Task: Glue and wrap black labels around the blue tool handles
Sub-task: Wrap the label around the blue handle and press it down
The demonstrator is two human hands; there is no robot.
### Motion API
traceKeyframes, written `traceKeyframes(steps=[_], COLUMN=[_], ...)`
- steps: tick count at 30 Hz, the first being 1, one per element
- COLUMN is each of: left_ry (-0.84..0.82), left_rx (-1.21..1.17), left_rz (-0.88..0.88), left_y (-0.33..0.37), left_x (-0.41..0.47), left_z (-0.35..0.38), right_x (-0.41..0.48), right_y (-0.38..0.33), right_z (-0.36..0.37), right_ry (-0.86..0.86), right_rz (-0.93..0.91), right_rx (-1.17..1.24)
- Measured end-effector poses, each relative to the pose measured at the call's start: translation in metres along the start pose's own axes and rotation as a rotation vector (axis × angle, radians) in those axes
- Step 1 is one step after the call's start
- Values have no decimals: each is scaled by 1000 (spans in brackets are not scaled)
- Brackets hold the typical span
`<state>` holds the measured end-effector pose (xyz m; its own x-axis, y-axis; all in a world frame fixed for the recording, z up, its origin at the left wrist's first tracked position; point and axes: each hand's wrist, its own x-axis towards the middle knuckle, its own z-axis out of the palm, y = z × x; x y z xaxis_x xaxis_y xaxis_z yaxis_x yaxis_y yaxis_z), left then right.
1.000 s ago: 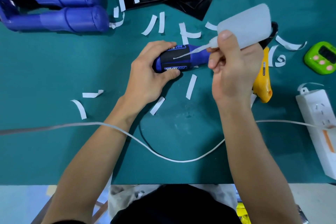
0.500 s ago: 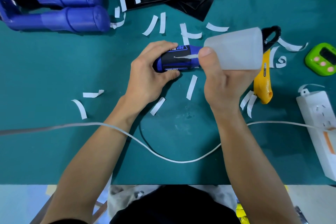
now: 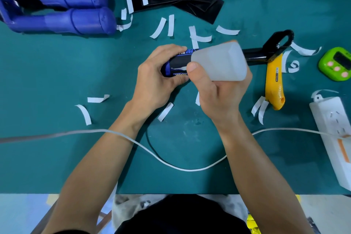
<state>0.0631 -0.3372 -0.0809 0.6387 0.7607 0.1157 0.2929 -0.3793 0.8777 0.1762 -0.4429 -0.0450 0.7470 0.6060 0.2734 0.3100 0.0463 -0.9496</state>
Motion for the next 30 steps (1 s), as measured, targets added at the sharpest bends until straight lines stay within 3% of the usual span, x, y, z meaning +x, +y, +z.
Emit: traceKeyframes(steps=[17, 30], left_ry=[4, -5], left_rx=[-55, -29], left_rz=[-12, -19], left_y=[1, -4], left_x=[0, 1], left_z=[2, 1], right_x=[-1, 0], right_y=[5, 3], right_z=[2, -1], right_ry=[-34, 2], right_rz=[-53, 32], right_rx=[-36, 67])
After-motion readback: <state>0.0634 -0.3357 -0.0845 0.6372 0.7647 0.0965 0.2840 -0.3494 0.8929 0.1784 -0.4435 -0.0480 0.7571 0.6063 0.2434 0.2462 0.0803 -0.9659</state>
